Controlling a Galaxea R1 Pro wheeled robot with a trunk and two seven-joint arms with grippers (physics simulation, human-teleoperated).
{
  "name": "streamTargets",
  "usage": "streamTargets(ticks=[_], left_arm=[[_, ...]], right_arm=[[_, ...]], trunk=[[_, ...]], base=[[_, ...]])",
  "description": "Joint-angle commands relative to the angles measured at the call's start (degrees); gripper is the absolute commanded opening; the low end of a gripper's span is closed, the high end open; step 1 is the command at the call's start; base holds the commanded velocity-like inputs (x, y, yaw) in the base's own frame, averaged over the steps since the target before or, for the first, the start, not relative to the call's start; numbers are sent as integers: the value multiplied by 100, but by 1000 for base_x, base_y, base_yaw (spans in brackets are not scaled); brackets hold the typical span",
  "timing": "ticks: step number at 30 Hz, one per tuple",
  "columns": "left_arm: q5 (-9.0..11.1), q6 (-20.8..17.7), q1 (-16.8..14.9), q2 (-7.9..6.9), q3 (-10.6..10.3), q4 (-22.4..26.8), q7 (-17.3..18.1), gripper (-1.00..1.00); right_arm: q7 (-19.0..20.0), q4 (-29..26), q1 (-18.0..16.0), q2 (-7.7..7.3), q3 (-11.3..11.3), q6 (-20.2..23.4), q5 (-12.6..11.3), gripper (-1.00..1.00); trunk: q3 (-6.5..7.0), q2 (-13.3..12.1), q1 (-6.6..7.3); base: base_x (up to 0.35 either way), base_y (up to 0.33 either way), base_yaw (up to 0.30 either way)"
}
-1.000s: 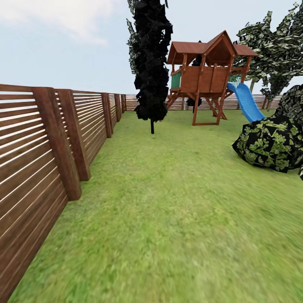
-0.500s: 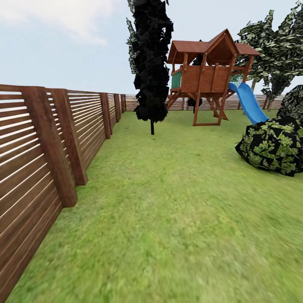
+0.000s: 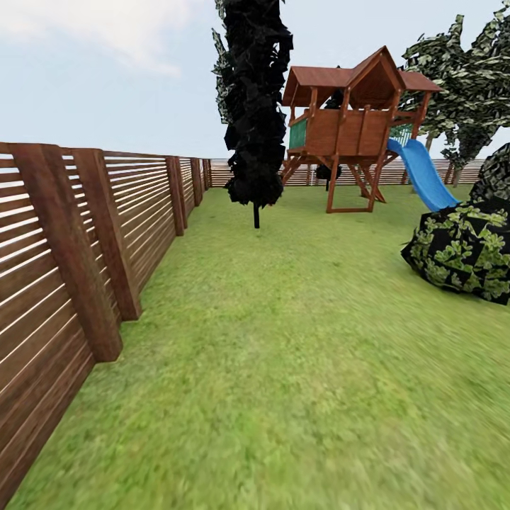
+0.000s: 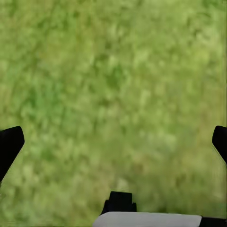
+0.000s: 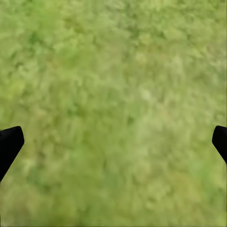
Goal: Take the three Easter eggs out of the wicker basket on the lawn in the garden, then place them on the lawn next to a single tree (choose any tree) so that all three eggs are next to the same tree and none are left in the basket.
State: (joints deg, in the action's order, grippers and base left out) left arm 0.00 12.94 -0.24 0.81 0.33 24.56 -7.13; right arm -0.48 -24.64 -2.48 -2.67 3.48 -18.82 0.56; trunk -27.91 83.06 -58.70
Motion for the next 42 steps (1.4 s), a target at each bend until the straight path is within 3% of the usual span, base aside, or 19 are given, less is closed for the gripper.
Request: streamTargets(ticks=[1,6,9,36,42], left_arm=[[0,23,-2,4,2,-3,-16,100],[4,40,-2,13,2,-20,-16,100],[2,42,-2,20,-2,-29,-16,100],[8,42,-2,31,-6,-37,-16,100],[-5,42,-2,60,-6,-39,-16,100]], right_arm=[[-5,35,-3,-16,18,-19,-82,100],[1,269,-1,-97,20,-13,-980,100],[43,687,-1,-103,21,-65,-1185,100],[21,427,1,-121,21,-114,-1247,100],[22,426,0,-121,21,-115,-1243,100]], trunk=[[-6,2,-3],[-6,2,-3],[-6,2,-3],[-6,2,-3],[-6,2,-3]], base=[[335,0,0],[335,0,0],[335,0,0],[335,0,-1],[335,0,-170]])
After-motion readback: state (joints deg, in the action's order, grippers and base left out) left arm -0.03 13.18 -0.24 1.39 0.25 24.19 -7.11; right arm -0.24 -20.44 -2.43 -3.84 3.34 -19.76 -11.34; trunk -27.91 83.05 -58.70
